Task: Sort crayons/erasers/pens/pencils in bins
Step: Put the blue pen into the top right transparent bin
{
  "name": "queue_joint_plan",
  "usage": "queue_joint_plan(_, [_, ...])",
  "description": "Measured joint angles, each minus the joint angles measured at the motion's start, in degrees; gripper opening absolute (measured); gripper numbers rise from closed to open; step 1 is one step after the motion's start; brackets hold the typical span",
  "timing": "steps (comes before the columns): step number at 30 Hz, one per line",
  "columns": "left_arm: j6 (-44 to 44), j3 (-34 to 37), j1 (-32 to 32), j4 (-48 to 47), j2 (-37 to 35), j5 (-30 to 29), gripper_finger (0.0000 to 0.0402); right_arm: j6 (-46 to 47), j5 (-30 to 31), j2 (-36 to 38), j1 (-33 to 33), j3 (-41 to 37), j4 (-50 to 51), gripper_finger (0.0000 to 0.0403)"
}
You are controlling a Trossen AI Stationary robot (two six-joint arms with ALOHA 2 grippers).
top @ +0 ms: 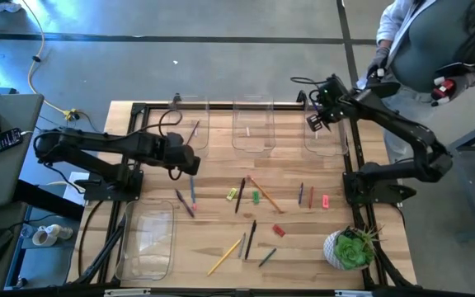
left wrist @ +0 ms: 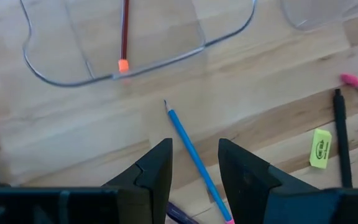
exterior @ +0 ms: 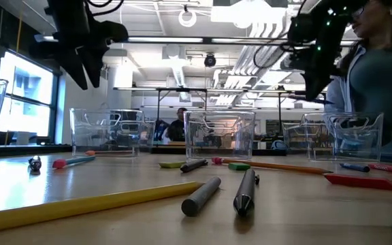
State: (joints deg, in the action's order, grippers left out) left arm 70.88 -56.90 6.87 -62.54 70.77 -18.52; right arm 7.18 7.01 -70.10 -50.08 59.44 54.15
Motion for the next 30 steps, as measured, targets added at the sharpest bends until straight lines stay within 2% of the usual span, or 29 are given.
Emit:
queue_joint_plan(7, [5.3, 0.0, -2.2, 0.0, 2.6, 0.5, 0.0117, -1.2, -3.1, -5.8, -3.4, 0.0, 1.6, 0.0007])
queue_joint_plan(20, [13.4, 0.0, -6.1, 0.8, 6.8, 2.1, 0.0117, -2.6, -3.6, -14.1, -5.4, -0.1, 3.0, 0.0007])
queue_joint_plan(30, [18.8, 0.0, -8.2, 2.8, 10.3, 6.8, 0.0117, -5.2, -3.9, -19.3, -5.6, -0.1, 2.8, 0.0007])
